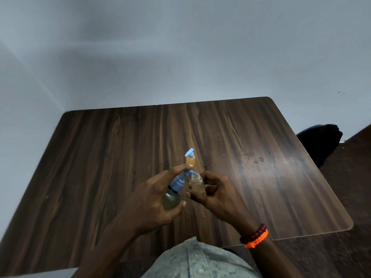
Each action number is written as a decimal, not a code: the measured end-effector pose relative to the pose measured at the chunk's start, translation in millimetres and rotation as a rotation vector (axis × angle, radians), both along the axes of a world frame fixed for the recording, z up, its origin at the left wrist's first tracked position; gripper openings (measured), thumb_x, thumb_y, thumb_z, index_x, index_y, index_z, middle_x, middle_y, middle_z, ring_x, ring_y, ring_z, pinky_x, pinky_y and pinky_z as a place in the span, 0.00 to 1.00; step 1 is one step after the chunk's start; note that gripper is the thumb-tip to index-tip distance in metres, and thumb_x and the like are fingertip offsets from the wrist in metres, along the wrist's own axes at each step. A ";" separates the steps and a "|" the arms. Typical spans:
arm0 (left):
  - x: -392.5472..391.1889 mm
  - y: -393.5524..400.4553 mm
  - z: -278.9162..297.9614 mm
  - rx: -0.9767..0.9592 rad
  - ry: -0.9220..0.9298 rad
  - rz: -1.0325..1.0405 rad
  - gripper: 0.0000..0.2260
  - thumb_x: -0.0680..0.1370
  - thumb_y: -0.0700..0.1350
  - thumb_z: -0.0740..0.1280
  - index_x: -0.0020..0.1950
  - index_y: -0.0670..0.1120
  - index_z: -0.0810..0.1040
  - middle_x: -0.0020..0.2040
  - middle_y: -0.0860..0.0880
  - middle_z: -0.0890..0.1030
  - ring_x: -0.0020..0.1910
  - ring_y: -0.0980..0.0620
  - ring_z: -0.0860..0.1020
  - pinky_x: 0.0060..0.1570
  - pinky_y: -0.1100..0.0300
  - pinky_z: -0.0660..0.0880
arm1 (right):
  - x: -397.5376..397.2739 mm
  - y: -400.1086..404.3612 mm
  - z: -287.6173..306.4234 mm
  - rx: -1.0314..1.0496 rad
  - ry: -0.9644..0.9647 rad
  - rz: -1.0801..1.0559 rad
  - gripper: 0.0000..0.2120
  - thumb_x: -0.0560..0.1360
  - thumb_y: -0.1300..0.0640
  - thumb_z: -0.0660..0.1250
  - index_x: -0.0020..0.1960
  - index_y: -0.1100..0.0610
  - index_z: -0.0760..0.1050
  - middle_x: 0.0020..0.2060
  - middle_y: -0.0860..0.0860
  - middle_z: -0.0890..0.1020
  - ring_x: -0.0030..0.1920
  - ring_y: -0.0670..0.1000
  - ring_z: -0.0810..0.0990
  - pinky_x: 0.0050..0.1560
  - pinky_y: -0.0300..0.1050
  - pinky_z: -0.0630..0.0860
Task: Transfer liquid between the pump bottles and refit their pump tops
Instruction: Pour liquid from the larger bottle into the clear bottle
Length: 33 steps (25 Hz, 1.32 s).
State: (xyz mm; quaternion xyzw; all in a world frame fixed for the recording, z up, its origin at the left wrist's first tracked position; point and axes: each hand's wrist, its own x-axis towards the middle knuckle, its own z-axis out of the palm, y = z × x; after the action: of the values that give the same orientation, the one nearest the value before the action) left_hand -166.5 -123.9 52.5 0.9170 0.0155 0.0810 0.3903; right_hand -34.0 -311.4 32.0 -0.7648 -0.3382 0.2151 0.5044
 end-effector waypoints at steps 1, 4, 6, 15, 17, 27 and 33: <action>0.2 -0.5 0.5 0.012 -0.005 0.003 0.33 0.75 0.59 0.72 0.77 0.67 0.62 0.66 0.58 0.79 0.57 0.59 0.82 0.55 0.57 0.84 | 0.1 -0.4 0.1 -0.004 -0.007 0.001 0.15 0.74 0.51 0.78 0.56 0.57 0.82 0.50 0.49 0.86 0.46 0.45 0.86 0.45 0.38 0.83; 1.1 -4.5 2.3 0.032 -0.042 0.029 0.31 0.75 0.58 0.72 0.76 0.65 0.64 0.64 0.60 0.79 0.57 0.60 0.82 0.54 0.58 0.83 | -1.7 -0.4 2.1 0.003 -0.012 0.010 0.13 0.74 0.52 0.78 0.55 0.56 0.82 0.49 0.48 0.85 0.47 0.42 0.85 0.44 0.33 0.81; 2.2 -4.9 1.9 0.022 -0.045 0.024 0.33 0.75 0.58 0.72 0.78 0.65 0.63 0.65 0.59 0.79 0.58 0.59 0.82 0.55 0.57 0.84 | -1.9 -0.6 4.2 0.021 0.016 0.006 0.11 0.74 0.54 0.78 0.55 0.55 0.82 0.48 0.46 0.85 0.46 0.42 0.85 0.43 0.32 0.80; 4.5 -7.0 1.2 0.039 -0.029 0.011 0.31 0.76 0.58 0.71 0.77 0.68 0.63 0.64 0.60 0.80 0.58 0.59 0.82 0.55 0.54 0.83 | 0.8 -1.7 4.5 0.036 0.007 0.004 0.14 0.74 0.53 0.78 0.55 0.59 0.82 0.49 0.49 0.86 0.47 0.43 0.85 0.43 0.32 0.80; 4.9 -6.6 2.0 0.020 -0.034 0.022 0.33 0.76 0.59 0.71 0.78 0.69 0.61 0.65 0.58 0.79 0.58 0.57 0.83 0.56 0.53 0.84 | 1.8 -1.9 5.7 0.048 0.038 0.002 0.12 0.74 0.54 0.78 0.54 0.56 0.82 0.48 0.47 0.85 0.47 0.43 0.85 0.43 0.32 0.80; 5.6 -4.8 4.4 0.030 -0.018 0.018 0.33 0.76 0.60 0.71 0.78 0.70 0.60 0.67 0.58 0.79 0.59 0.56 0.82 0.55 0.53 0.85 | 5.3 -4.7 7.4 0.025 0.038 -0.005 0.14 0.73 0.50 0.78 0.56 0.53 0.81 0.49 0.48 0.86 0.46 0.44 0.86 0.43 0.38 0.83; 7.5 -6.4 4.0 0.058 -0.036 0.030 0.31 0.76 0.59 0.71 0.77 0.66 0.63 0.64 0.57 0.80 0.57 0.56 0.82 0.54 0.52 0.84 | 2.4 -3.2 6.8 0.019 0.028 0.005 0.13 0.74 0.53 0.78 0.56 0.55 0.82 0.48 0.47 0.85 0.46 0.42 0.85 0.43 0.33 0.81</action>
State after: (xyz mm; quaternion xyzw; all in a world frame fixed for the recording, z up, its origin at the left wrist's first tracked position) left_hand -159.0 -130.3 56.5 0.9261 0.0201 0.1037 0.3622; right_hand -31.5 -314.6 38.8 -0.7561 -0.3348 0.2239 0.5159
